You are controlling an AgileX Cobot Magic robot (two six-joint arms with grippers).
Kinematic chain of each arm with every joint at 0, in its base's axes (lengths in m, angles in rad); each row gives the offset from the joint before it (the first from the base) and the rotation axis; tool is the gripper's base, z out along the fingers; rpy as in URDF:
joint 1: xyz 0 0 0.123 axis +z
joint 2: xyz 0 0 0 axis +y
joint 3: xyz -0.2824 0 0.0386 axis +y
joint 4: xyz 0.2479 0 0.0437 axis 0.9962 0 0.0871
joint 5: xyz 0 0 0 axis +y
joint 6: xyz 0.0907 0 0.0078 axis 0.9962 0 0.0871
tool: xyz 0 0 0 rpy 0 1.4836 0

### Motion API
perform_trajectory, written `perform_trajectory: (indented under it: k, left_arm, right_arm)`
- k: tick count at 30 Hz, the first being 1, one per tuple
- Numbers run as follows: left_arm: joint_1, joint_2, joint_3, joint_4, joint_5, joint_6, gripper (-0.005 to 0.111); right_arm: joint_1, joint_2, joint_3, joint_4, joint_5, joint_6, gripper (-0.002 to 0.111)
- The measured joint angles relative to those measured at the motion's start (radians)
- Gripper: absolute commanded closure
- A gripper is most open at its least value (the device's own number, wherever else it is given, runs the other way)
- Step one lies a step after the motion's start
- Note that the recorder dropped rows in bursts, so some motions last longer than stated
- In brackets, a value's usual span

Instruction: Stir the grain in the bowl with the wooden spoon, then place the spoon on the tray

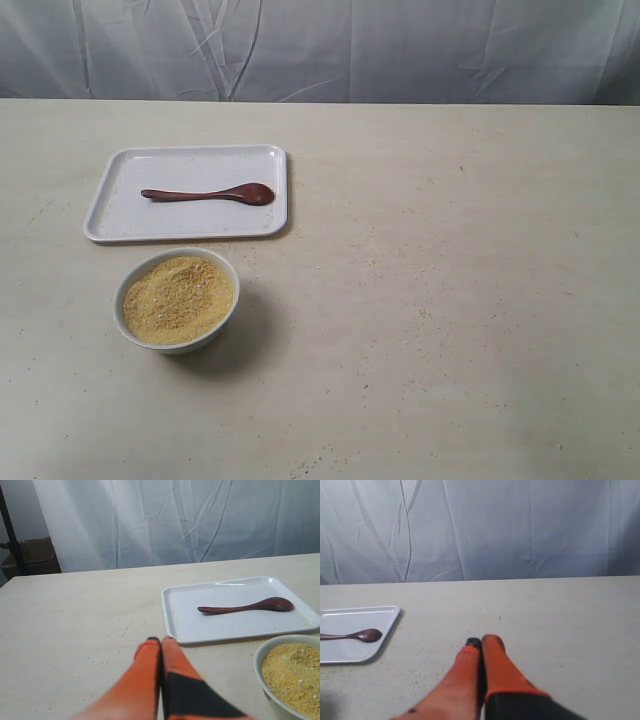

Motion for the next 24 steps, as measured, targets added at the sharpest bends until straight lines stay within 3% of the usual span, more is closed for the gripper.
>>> perform_trajectory:
  k: [13, 24]
  left_arm:
    - [0.0, 0.0, 0.0, 0.0, 0.0, 0.0, 0.107]
    - [0.0, 0.0, 0.0, 0.0, 0.0, 0.0, 0.107]
  right_arm:
    - [-0.006, -0.053, 0.0, 0.0, 0.01, 0.002, 0.108]
    - [-0.198, -0.215, 0.0, 0.0, 0.01, 0.002, 0.108]
